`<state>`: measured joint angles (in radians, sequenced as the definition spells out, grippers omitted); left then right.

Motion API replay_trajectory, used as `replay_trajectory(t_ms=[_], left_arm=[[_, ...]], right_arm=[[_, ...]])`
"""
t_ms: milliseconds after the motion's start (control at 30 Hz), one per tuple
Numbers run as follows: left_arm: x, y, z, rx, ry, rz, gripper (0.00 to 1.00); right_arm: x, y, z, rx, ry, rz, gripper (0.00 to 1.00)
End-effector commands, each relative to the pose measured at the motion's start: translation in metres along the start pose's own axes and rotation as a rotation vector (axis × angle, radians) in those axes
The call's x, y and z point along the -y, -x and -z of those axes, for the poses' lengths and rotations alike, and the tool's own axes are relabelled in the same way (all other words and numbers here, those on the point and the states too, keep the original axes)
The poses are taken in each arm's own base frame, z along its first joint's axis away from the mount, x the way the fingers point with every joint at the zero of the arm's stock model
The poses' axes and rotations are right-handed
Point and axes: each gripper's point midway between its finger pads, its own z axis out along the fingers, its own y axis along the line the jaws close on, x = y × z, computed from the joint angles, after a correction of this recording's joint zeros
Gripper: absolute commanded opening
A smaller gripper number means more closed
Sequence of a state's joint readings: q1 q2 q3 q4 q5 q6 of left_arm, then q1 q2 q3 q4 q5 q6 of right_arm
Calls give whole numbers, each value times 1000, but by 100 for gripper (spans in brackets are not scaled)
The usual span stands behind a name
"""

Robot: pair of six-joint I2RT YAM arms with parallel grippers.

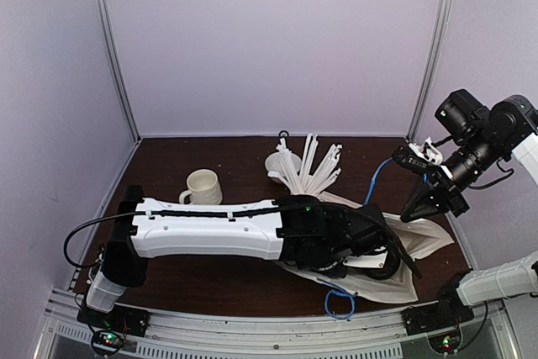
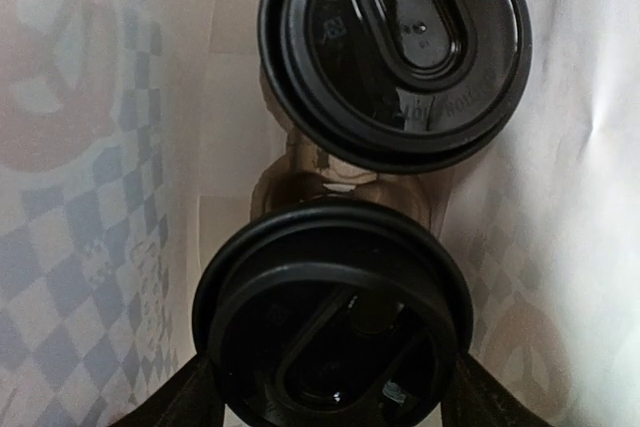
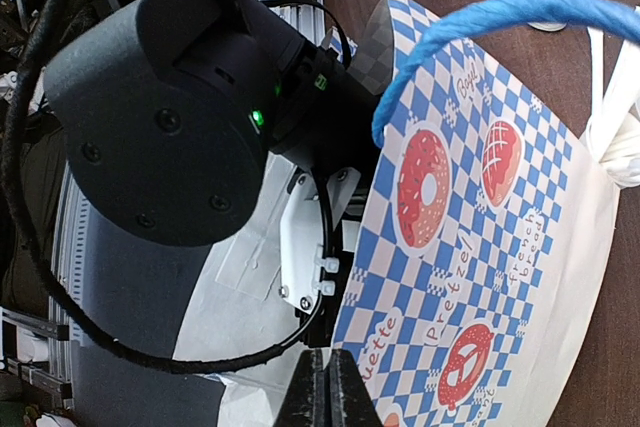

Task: Pack the takeout coffee

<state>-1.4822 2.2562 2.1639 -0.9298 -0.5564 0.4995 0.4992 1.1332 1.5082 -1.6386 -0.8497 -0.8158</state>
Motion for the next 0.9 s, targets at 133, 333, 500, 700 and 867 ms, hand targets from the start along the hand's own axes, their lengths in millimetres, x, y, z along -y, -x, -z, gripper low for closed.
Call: replay_trajectory(t_ms=[133,333,500,700,867], left_arm=[[-34,7,38,117,53,92,48],[-29,2,22,91,42,92,48],[-28,0,15,91,35,96,48],[-26,6,12,124,16,97,48],[-19,10,5,137,-9,78,48]], right_arm=[[-13,-2,4,-8,29,-9,0],[-12,-4,3,-12,33,-11,0],[-13,-4,2,-12,38,-14,0],[-13,-5,1,-13,37,-19,0],[-10,-5,1,-15,31,-23,0]])
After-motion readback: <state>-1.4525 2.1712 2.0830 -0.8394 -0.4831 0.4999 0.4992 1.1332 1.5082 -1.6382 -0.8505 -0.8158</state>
